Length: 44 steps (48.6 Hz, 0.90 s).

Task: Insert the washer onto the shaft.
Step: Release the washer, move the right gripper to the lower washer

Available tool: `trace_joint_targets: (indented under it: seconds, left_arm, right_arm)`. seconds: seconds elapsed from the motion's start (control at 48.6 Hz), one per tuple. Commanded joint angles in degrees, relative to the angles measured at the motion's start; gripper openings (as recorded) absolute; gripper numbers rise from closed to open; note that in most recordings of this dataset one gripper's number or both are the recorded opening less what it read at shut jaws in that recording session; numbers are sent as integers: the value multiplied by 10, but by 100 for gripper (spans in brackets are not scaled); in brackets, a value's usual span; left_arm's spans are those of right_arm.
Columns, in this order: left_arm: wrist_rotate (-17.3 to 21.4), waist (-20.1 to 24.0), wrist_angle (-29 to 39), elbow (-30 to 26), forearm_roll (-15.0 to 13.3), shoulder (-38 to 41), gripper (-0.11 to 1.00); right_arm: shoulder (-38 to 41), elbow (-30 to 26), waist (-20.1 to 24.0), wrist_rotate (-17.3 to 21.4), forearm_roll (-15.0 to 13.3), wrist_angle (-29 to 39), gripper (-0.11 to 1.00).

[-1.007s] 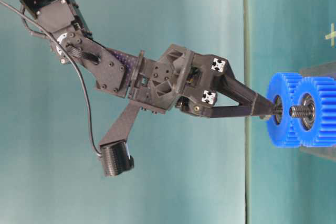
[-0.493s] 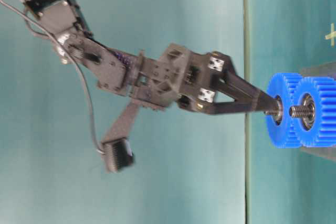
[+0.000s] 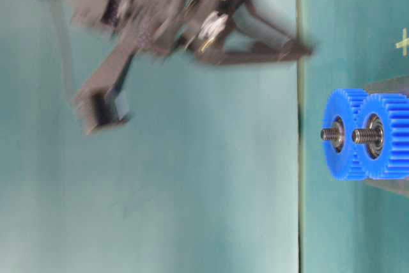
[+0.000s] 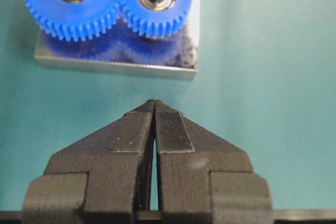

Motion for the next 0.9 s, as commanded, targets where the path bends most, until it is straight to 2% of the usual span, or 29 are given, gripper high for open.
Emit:
trace_joint_targets:
  seconds: [0.0,0.164,0.288,0.534,0.884]
  left_arm:
    - [-2,-1,-4,-5,1,-4,0]
    - [-2,-2,-4,-5,1,-4,0]
    - [-2,-3,-4,-6,1,-4,0]
    - [-2,-3,-4,-5,1,-4,0]
    - [-2,-3,-4,-5,1,-4,0]
  right_arm:
    - [-10,25,15,28,4,-47,76]
    - [19,61,29,69,5,-118,76]
    - [46,69,35,80,5,-150,76]
    - [81,68,38,81,4,-160,75]
    - [87,74,40,82,5,-159,75]
